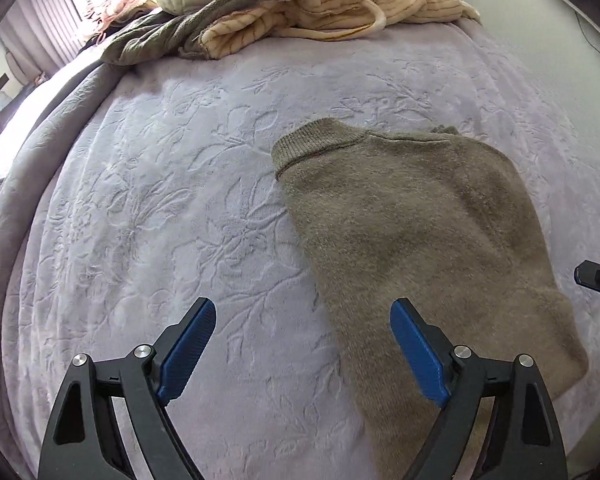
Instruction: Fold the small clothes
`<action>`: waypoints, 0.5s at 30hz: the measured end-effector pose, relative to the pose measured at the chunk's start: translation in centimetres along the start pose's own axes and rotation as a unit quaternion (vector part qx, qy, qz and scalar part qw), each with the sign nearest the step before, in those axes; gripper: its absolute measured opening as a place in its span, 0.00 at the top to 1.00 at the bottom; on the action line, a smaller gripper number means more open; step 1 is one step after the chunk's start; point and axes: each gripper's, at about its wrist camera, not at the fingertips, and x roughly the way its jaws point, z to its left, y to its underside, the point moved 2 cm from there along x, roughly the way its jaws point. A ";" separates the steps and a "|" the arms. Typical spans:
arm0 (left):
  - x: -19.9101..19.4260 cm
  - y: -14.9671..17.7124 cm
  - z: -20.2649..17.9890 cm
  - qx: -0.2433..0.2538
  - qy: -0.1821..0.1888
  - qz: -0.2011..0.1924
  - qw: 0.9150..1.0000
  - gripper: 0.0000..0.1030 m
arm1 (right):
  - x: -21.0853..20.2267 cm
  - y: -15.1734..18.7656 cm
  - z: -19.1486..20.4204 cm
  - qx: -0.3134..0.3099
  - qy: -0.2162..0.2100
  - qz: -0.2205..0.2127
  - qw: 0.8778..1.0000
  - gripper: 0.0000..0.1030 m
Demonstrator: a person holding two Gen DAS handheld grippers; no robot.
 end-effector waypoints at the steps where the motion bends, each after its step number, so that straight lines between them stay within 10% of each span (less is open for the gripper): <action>1: -0.4 0.3 -0.5 0.005 0.008 0.001 1.000 0.13 | -0.6 0.5 1.3 -0.019 -0.013 0.003 1.000 0.81; 7: -0.7 2.9 -5.1 0.039 0.045 0.024 0.998 0.13 | 0.9 3.7 6.0 -0.130 0.001 0.059 0.990 0.81; 11: 2.0 6.4 -6.6 0.036 0.045 0.075 0.995 0.13 | 4.2 5.3 3.5 -0.154 0.115 0.098 0.977 0.83; 15: 3.2 9.5 -5.5 -0.026 0.082 0.110 0.990 0.10 | 4.6 6.5 0.3 -0.126 0.108 0.104 0.981 0.94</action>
